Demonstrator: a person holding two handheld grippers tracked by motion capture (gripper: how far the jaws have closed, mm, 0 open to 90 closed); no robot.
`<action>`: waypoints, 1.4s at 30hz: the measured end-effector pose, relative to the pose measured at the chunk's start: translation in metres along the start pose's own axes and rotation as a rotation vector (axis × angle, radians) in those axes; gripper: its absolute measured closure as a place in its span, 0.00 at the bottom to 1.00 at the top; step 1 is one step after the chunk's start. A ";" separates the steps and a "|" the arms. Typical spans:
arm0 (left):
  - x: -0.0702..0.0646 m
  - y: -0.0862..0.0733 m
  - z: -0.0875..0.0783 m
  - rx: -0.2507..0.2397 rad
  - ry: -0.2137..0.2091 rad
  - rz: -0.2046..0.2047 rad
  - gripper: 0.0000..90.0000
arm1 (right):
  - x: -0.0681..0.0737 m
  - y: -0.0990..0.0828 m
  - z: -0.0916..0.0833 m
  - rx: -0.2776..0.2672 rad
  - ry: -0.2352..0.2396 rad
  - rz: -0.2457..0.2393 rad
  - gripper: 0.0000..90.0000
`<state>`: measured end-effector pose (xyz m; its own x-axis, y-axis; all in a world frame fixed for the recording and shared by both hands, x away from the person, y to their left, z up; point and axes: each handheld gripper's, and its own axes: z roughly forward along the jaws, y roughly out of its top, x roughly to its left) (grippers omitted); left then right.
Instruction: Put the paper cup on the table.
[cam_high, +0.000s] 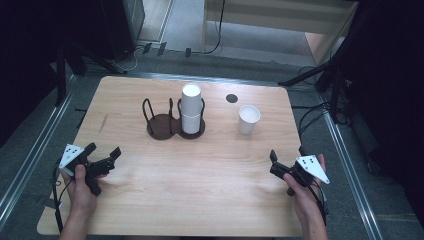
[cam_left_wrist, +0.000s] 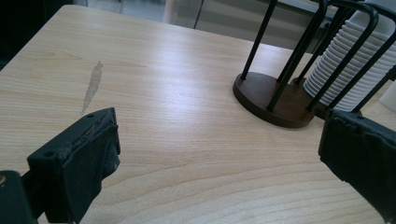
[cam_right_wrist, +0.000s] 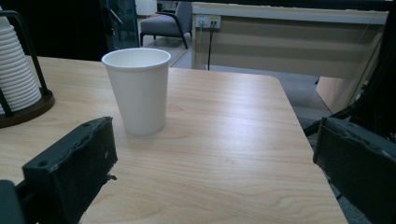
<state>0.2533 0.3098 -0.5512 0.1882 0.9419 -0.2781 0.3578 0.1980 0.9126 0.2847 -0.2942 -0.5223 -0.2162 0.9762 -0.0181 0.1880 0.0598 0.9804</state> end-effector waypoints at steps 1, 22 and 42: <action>0.000 0.000 0.000 0.000 0.000 0.000 0.00 | -0.002 -0.001 -0.002 0.001 -0.005 0.001 0.00; -0.001 0.000 0.000 -0.001 0.000 0.001 0.00 | -0.032 -0.021 -0.041 0.015 -0.048 0.033 0.00; 0.000 0.000 0.000 -0.002 0.000 -0.001 0.00 | -0.054 -0.034 -0.081 0.012 -0.098 0.054 0.00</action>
<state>0.2528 0.3098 -0.5515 0.1884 0.9417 -0.2789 0.3565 0.1991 0.9128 0.2124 -0.3662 -0.5382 -0.1113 0.9937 0.0149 0.2080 0.0087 0.9781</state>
